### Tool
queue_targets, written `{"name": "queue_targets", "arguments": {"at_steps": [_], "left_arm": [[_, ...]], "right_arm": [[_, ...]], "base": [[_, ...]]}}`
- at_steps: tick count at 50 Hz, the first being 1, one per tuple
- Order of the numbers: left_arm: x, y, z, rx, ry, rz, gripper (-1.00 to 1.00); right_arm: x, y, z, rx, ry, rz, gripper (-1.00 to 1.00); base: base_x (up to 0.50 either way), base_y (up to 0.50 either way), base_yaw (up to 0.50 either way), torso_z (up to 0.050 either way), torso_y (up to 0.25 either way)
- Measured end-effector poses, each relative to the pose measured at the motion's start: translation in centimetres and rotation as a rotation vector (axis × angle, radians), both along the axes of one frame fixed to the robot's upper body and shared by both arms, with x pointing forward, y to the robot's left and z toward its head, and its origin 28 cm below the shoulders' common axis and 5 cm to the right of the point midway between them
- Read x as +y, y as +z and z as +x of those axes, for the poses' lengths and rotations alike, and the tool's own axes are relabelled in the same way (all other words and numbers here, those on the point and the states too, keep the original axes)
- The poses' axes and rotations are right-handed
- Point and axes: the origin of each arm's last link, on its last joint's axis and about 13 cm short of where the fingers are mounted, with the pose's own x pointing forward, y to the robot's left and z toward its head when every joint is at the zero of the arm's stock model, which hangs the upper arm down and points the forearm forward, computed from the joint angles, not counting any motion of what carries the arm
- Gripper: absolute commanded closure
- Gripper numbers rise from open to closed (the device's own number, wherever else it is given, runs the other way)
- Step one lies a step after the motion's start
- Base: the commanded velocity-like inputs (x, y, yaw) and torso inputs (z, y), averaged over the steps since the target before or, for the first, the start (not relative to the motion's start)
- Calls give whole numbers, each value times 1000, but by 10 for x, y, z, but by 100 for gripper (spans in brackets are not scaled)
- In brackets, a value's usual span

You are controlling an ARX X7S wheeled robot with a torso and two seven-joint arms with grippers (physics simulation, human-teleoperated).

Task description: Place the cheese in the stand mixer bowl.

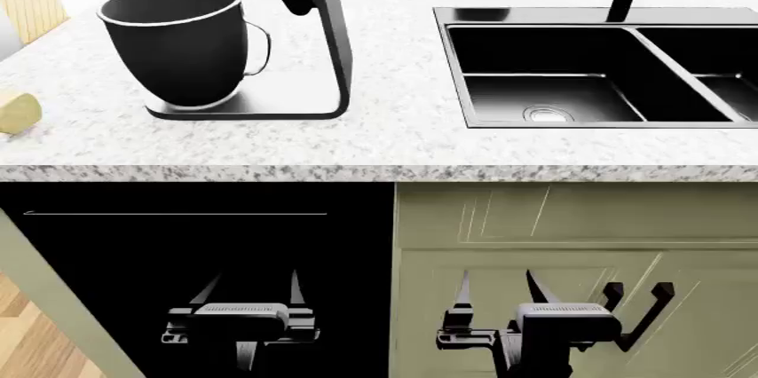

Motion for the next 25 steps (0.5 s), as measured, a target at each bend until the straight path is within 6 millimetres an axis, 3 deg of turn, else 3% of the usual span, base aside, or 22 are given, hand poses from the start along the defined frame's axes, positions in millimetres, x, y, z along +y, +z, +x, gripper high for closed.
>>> {"name": "queue_targets", "arguments": {"at_steps": [16, 20, 25], "left_arm": [[-1, 13, -6, -19, -32, -29, -100], [9, 31, -3, -33, -10, -2, -100], [26, 66, -4, -70, 28, 34, -100]], "right_arm": [[-2, 2, 2, 16, -38, 6, -100], [-8, 15, 5, 5, -57, -16, -100], [-18, 43, 8, -23, -78, -54, -100]], "base": [[0, 0, 0, 0, 0], [0, 0, 0, 0, 0], [0, 0, 0, 0, 0]]}}
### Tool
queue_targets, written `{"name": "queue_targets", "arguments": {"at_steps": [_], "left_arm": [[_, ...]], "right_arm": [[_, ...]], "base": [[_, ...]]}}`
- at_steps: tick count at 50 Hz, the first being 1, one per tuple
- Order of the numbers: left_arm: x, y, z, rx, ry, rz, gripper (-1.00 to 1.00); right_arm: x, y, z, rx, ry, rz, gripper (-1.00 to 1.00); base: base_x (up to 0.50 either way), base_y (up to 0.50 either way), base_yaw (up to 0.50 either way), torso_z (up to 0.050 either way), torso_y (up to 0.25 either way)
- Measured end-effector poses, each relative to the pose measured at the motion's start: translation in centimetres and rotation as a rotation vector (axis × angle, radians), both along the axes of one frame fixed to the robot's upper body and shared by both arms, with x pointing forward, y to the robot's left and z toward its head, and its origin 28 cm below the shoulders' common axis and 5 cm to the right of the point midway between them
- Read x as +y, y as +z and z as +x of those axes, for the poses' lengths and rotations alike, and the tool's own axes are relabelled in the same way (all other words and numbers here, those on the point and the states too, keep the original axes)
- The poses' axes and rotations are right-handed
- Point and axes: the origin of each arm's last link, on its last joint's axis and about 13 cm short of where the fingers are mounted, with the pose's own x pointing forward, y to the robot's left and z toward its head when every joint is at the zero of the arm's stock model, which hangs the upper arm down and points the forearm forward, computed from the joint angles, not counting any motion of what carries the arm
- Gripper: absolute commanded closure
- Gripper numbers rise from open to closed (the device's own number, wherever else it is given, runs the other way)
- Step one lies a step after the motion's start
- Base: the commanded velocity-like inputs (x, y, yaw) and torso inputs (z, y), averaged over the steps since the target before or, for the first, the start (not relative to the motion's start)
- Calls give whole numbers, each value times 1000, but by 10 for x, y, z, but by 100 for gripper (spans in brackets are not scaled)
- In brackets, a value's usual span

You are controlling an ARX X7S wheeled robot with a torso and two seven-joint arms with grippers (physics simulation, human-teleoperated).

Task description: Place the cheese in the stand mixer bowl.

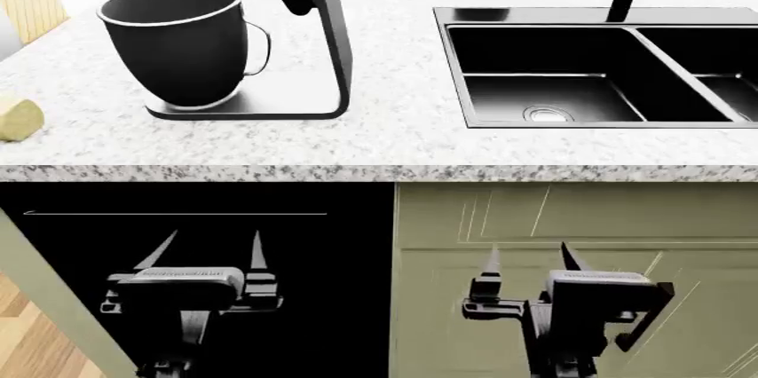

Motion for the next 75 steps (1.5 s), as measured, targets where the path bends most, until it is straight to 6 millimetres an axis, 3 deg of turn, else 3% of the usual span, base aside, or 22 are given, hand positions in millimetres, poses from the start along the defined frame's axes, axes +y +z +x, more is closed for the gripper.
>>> {"name": "queue_targets", "arguments": {"at_steps": [9, 20, 27, 32, 36, 46, 54, 75], "left_arm": [[23, 57, -17, -87, 71, 62, -100], [47, 98, -50, -215, 184, 134, -100], [48, 110, -63, -249, 196, 155, -100], [47, 117, -68, -263, 199, 161, -100], [51, 129, -69, -273, 204, 158, -100], [65, 155, -36, -214, 197, 108, -100], [73, 172, -24, -197, 222, 90, -100], [81, 182, -20, -186, 252, 65, -100]], "right_arm": [[-20, 55, -4, -83, -62, -15, -100], [-52, 127, -19, -223, -209, 6, -100], [-94, 163, -54, -336, -444, 43, -100], [-111, 179, -80, -384, -554, 31, -100], [-117, 188, -94, -412, -600, 9, -100], [-122, 197, -113, -442, -641, -28, -100], [-123, 199, -120, -440, -645, -38, -100], [-124, 197, -124, -434, -653, -54, -100]], "base": [[0, 0, 0, 0, 0], [0, 0, 0, 0, 0], [0, 0, 0, 0, 0], [0, 0, 0, 0, 0], [0, 0, 0, 0, 0], [100, 0, 0, 0, 0], [500, 0, 0, 0, 0], [107, 437, 0, 0, 0]]}}
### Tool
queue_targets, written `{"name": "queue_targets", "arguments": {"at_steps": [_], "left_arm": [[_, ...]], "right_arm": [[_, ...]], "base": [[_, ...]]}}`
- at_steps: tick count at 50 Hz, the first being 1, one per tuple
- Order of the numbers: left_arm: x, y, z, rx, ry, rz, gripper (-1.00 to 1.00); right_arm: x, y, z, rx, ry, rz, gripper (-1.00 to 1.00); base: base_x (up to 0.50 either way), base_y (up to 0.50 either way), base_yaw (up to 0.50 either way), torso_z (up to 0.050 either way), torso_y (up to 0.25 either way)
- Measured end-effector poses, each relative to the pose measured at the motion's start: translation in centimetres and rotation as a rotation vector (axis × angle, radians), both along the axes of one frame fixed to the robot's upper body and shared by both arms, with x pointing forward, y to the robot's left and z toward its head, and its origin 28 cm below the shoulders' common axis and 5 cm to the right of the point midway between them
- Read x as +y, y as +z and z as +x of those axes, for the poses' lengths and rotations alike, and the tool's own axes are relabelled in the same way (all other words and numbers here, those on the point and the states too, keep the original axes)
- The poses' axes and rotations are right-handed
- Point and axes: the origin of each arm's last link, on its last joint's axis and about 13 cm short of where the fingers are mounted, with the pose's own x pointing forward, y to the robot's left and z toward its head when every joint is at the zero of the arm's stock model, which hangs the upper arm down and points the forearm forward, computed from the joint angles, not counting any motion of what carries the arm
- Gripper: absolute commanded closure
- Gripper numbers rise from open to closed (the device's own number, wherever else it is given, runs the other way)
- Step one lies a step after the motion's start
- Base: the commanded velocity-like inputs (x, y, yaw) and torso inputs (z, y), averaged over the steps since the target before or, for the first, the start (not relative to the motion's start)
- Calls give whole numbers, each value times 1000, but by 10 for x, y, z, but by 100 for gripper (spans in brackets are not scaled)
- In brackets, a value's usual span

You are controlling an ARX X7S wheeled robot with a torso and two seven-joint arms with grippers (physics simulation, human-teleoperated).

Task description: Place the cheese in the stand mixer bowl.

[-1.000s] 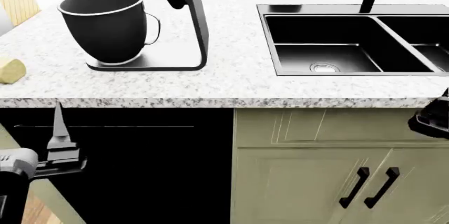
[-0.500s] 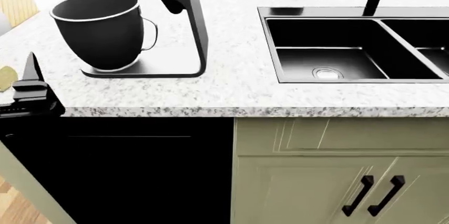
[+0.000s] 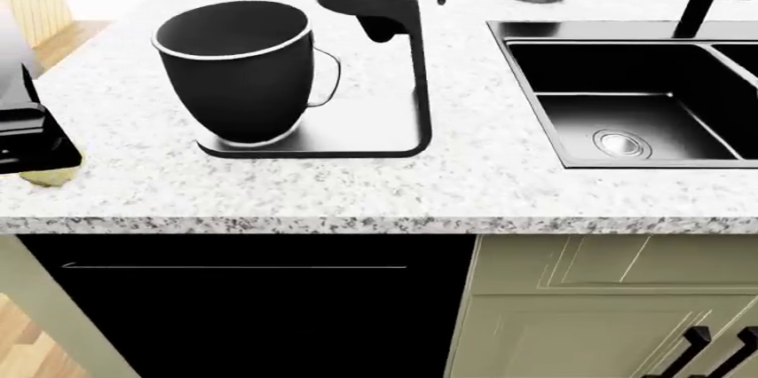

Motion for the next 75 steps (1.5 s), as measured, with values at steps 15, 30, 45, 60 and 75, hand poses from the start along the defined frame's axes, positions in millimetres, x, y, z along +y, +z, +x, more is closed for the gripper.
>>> {"name": "queue_targets", "arguments": {"at_steps": [15, 30, 45, 60, 75], "left_arm": [[1, 0, 0, 0, 4, -4, -100], [2, -1, 0, 5, 6, -8, -100], [3, -1, -1, 4, 9, -9, -100], [0, -15, 17, 76, -53, -17, -100], [-7, -44, 44, 189, -140, 0, -100]], "right_arm": [[0, -1, -1, -18, 23, -3, -100], [2, -2, 0, -29, 52, -14, -100], [2, -2, 0, -41, 61, -31, -100], [2, -5, -1, -55, 83, -17, -100], [4, -8, 3, -45, 104, -7, -100]], "base": [[189, 179, 0, 0, 0], [167, 0, 0, 0, 1], [81, 225, 0, 0, 1], [0, 0, 0, 0, 0], [0, 0, 0, 0, 0]]}}
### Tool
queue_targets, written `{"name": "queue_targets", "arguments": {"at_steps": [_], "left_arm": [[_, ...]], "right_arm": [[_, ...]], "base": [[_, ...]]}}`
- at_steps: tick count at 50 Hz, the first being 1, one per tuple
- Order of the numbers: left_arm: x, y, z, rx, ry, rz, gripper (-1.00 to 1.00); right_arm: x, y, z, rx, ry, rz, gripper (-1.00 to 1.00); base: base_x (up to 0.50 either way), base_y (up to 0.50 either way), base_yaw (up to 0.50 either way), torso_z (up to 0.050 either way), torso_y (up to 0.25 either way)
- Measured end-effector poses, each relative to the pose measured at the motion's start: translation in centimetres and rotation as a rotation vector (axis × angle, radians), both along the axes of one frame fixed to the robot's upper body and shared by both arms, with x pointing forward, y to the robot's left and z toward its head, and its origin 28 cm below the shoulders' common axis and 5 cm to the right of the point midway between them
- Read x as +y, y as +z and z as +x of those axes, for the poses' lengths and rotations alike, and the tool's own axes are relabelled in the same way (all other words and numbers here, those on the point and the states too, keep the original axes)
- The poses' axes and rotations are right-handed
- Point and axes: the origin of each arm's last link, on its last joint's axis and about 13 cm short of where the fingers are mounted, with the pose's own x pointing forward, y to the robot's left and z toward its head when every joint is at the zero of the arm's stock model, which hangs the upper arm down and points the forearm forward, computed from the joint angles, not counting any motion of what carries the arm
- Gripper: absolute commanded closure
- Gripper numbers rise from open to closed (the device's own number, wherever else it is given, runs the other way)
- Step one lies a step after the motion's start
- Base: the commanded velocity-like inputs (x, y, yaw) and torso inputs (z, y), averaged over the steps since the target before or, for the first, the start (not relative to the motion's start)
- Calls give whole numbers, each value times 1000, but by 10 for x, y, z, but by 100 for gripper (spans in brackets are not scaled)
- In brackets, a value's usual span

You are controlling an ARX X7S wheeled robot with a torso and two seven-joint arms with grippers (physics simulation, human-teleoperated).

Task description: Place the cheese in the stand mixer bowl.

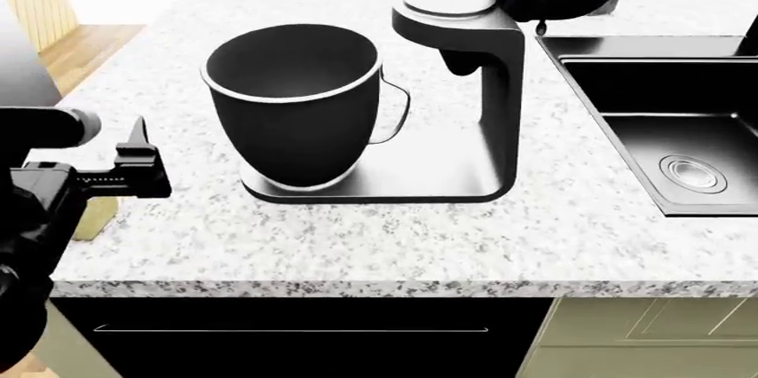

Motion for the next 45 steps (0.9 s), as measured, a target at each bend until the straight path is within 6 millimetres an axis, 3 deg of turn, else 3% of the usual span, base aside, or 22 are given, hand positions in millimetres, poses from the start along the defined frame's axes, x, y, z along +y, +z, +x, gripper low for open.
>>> {"name": "queue_targets", "arguments": {"at_steps": [9, 27, 45], "left_arm": [[-1, -2, 2, 11, -9, 8, -100], [9, 13, -15, -29, 67, 21, -100], [19, 6, -20, 13, 165, 43, -100]], "right_arm": [[0, -1, 2, 3, 7, 1, -100], [1, -4, 3, 5, 14, 7, -100], [1, -8, 5, 11, 20, 12, -100]], "base": [[0, 0, 0, 0, 0], [0, 0, 0, 0, 0], [0, 0, 0, 0, 0]]}}
